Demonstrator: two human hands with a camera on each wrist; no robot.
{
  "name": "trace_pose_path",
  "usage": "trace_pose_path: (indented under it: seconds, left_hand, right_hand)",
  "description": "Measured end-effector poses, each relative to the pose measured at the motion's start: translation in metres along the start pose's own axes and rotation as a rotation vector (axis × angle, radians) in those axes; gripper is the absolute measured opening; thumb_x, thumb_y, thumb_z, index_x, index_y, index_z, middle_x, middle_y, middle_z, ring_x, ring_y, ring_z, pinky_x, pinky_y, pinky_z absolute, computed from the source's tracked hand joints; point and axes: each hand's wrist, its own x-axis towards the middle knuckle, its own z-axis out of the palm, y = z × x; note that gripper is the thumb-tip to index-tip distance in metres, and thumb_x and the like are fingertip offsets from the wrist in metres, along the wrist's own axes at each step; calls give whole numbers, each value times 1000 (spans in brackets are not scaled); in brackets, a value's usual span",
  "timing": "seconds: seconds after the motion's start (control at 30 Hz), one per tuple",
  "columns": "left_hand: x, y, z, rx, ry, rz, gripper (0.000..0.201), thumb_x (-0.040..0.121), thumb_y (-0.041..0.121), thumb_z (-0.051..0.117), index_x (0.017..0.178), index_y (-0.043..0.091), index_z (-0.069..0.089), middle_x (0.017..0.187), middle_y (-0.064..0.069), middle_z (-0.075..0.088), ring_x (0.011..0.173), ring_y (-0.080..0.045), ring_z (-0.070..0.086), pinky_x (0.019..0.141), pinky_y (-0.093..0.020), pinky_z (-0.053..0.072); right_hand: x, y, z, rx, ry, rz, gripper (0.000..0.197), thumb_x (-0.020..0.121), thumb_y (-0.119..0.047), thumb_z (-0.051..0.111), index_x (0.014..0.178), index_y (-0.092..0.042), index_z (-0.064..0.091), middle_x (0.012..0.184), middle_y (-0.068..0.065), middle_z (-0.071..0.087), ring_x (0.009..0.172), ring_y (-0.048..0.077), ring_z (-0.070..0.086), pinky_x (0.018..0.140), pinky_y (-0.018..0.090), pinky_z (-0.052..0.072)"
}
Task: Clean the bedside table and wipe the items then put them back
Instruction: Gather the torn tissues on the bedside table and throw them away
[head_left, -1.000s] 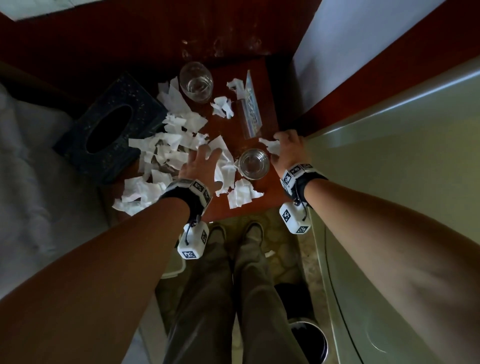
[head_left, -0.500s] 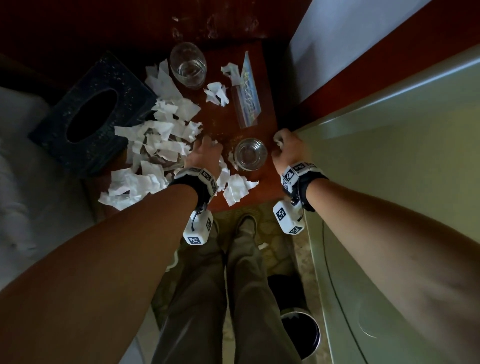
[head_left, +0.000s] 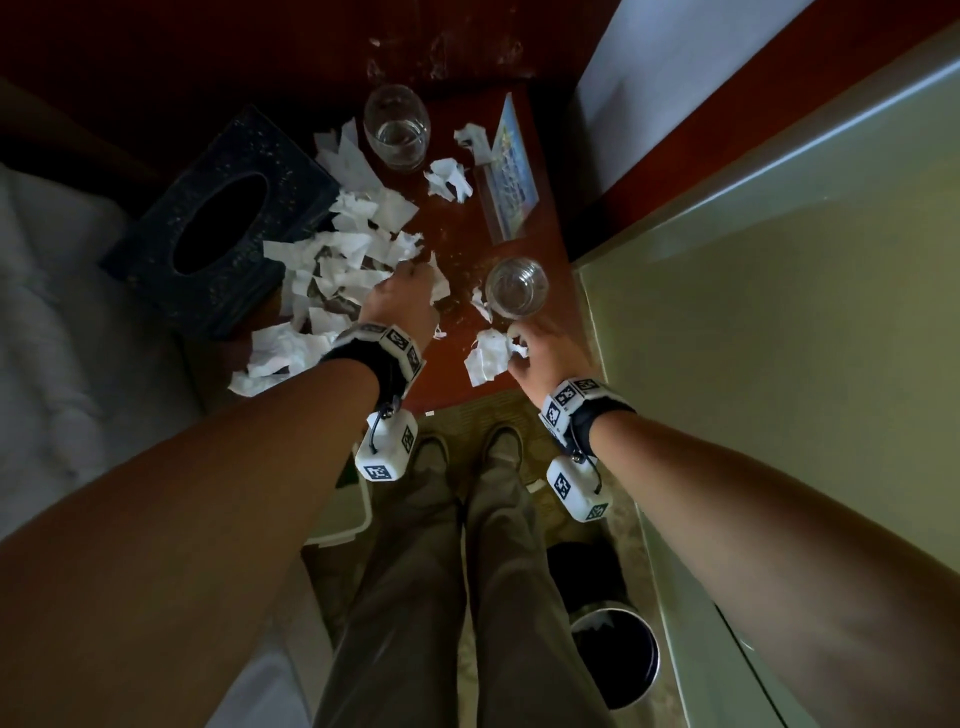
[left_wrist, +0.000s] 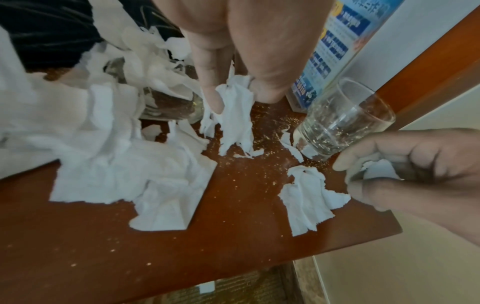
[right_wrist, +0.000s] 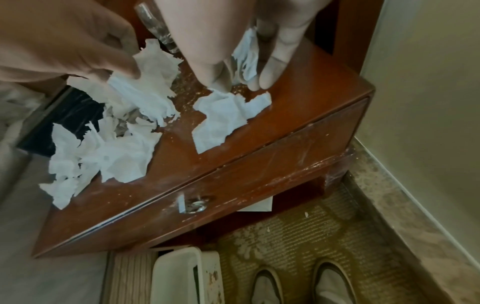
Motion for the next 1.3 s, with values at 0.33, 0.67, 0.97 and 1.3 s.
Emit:
trace_pose_path:
  seconds: [0.33, 0.67, 0.97, 1.3]
  left_hand:
    - [-32, -36, -6, -126, 68, 3, 66, 86, -9, 42, 141, 26, 34, 135, -8, 45, 106, -37, 58, 85, -47, 51]
    - [-36, -56, -10, -195, 117, -12, 39, 90, 24, 51, 126, 10, 49, 124, -12, 42, 100, -37, 56, 85, -46, 49]
    - [-51, -65, -12, -114, 62, -36, 28, 86, 7, 56, 114, 6, 51, 128, -11, 38, 102, -36, 55, 83, -39, 48]
    - [-52, -74, -4, -16, -43, -36, 42, 89, 25, 55, 130, 19, 46, 135, -5, 47, 115, -34, 54, 90, -41, 45]
  right_hand:
    - [1, -21, 24, -65, -101, 89, 62, 86, -18, 67, 142, -21, 39, 145, 7, 41, 126, 31, 46, 100, 46, 46]
    - [9, -39, 38, -105, -158, 199, 49, 90, -16, 61, 136, -17, 43, 142, 9, 35, 124, 33, 45, 95, 43, 47]
    - [3, -54, 29, -40, -86, 197, 31, 90, -17, 57, 118, -2, 52, 126, 11, 53, 113, 29, 55, 92, 38, 44]
    - [11, -81, 23, 6, -103, 319, 51, 98, -25, 49, 143, -19, 25, 107, 11, 65, 100, 34, 65, 83, 44, 52]
